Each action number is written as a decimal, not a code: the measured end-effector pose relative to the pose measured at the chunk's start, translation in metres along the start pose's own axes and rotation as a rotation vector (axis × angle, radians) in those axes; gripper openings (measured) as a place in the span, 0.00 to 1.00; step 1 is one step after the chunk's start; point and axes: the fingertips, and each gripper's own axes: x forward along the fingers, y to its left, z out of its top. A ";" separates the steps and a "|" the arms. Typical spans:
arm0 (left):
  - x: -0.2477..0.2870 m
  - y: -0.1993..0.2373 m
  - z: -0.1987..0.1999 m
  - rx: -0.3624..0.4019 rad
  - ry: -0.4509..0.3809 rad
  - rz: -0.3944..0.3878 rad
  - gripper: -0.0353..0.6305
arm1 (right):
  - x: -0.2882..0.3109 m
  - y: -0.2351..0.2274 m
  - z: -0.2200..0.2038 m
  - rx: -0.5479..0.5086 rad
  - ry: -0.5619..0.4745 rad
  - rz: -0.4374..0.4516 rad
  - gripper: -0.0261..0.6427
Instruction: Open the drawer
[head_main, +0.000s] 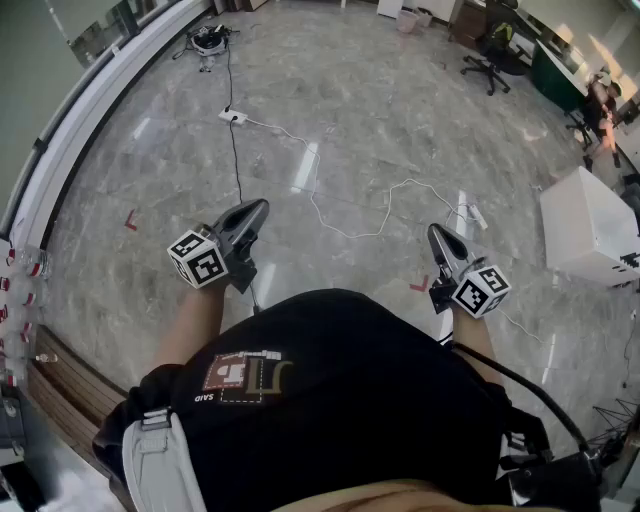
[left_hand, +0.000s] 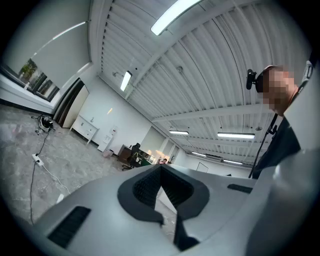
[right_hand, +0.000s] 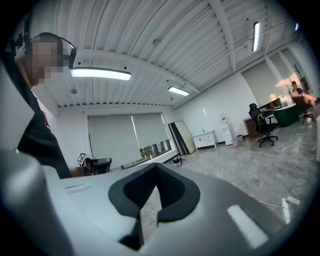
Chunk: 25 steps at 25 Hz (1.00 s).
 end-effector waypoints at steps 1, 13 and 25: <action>0.000 0.000 0.000 0.001 0.005 0.005 0.05 | 0.001 0.000 0.000 -0.001 0.000 0.001 0.04; 0.002 -0.002 0.003 0.002 0.014 0.001 0.05 | 0.005 0.009 0.008 -0.024 -0.015 0.040 0.04; -0.005 -0.002 0.002 0.009 -0.012 0.003 0.05 | 0.004 0.006 0.018 0.011 -0.053 0.048 0.04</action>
